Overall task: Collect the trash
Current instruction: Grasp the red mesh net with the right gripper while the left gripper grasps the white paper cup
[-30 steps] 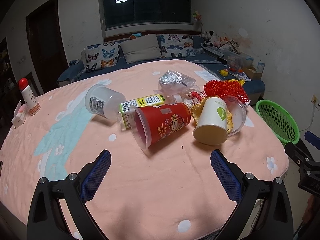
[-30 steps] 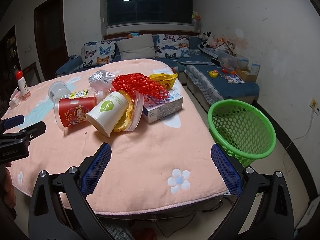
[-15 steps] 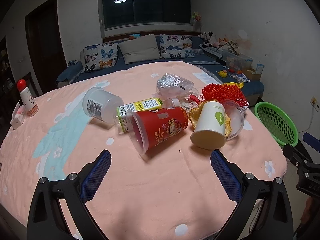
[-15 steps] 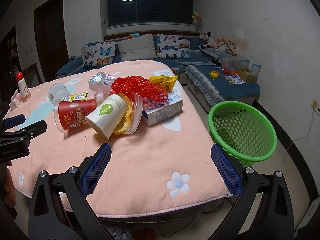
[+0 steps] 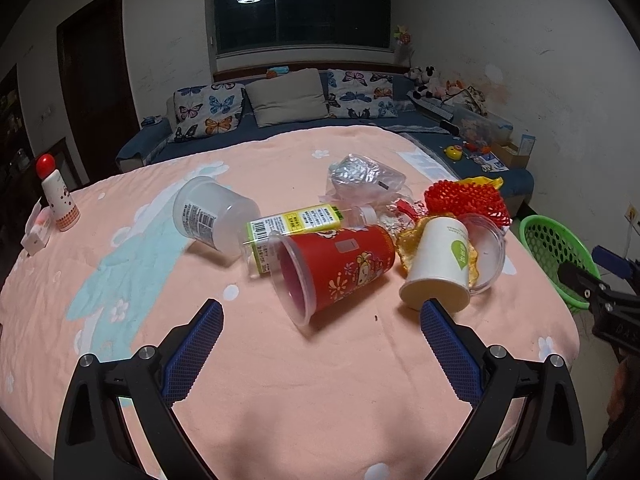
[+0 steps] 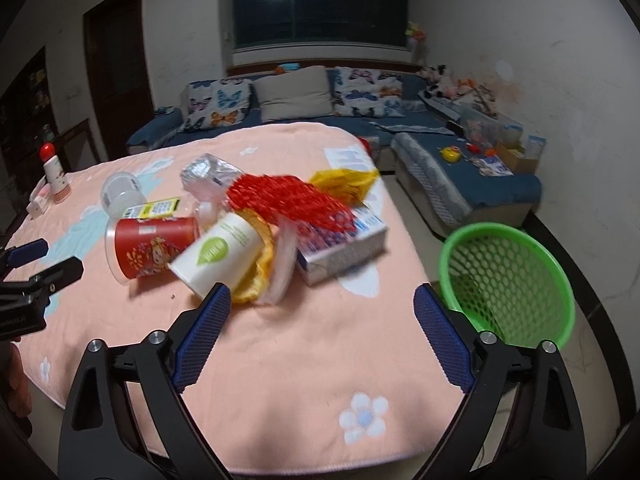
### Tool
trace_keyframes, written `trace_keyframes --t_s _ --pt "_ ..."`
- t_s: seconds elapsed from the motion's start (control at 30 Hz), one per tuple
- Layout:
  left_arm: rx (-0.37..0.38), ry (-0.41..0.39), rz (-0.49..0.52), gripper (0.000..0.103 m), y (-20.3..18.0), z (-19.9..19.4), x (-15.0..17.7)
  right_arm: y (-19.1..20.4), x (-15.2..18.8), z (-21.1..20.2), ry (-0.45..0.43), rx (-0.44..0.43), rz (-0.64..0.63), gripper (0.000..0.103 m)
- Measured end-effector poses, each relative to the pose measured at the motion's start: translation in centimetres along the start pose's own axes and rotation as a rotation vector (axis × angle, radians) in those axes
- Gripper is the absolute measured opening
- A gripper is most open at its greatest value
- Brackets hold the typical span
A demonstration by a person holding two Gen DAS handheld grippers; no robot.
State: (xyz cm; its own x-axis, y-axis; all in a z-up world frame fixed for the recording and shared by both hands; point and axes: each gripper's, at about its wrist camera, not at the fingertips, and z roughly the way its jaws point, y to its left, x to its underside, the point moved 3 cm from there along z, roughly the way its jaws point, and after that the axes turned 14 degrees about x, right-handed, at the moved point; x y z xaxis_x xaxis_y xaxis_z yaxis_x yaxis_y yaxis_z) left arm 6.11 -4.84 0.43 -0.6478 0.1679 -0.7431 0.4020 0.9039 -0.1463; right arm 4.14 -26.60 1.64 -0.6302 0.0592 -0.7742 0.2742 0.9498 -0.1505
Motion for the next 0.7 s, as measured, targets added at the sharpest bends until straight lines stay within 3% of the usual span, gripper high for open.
trace_keyframes --t_s 0.2,0.53,0.7 --pt "-0.001 0.022 -0.01 0.088 1.2 0.6 0.1 1.8 -2.4 2.6 -0.005 -0.039 -0.085 0.08" --pt "0.036 0.029 0.009 0.088 1.1 1.5 -0.7 4.2 -6.1 7.4 -0.004 -0.072 -0.227 0.072" --pt "0.072 0.033 0.032 0.088 0.2 1.9 -1.1 4.7 -6.6 10.2 0.04 -0.087 -0.272 0.067"
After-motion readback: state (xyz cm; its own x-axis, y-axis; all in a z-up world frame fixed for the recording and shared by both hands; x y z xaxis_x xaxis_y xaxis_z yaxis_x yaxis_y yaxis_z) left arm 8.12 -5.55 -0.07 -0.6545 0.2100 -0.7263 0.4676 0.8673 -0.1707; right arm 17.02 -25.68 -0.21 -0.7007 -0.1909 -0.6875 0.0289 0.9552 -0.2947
